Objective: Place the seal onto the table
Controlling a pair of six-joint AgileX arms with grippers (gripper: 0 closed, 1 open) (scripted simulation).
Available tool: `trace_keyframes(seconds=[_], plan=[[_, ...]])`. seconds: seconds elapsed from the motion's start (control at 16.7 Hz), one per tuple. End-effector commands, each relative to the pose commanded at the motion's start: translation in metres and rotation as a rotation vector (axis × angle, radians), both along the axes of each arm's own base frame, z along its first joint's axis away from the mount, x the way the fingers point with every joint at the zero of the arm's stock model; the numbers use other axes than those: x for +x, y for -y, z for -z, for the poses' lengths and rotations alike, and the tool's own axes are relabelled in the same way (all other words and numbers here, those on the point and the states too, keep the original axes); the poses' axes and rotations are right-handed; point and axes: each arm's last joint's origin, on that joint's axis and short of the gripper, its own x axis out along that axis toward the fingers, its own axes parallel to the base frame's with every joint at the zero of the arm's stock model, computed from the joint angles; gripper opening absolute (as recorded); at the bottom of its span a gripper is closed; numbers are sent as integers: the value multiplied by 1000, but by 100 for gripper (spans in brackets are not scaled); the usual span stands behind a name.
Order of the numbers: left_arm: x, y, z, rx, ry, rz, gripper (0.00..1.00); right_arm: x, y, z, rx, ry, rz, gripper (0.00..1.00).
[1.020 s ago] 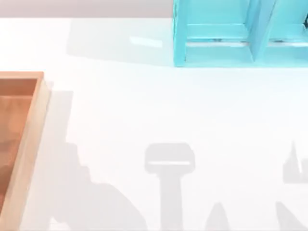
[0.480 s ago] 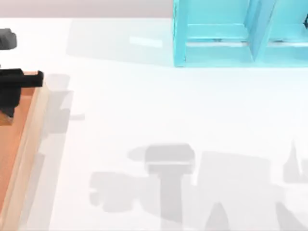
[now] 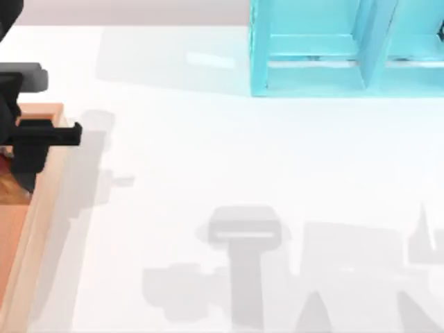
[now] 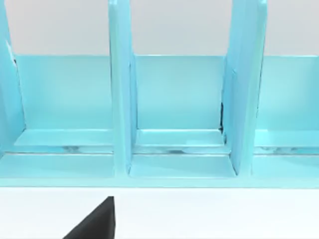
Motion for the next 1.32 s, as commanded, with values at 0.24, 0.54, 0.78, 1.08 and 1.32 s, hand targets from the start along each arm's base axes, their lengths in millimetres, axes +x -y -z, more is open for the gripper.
trace_keyframes(seconds=[0.24,0.54,0.78,1.08,1.32], plan=[[16,21,2,-9,15,-3,0,0,0,0,0,0,0,100],[71,95,45,-18,-12,-25,0,0,0,0,0,0,0,100],[83,175,94,8,-30,-5,0,0,0,0,0,0,0,100],[82,209,110,-9,-2,0,0,0,0,0,0,0,0,100],[83,207,114,-7,-5,-1,0,0,0,0,0,0,0,100]])
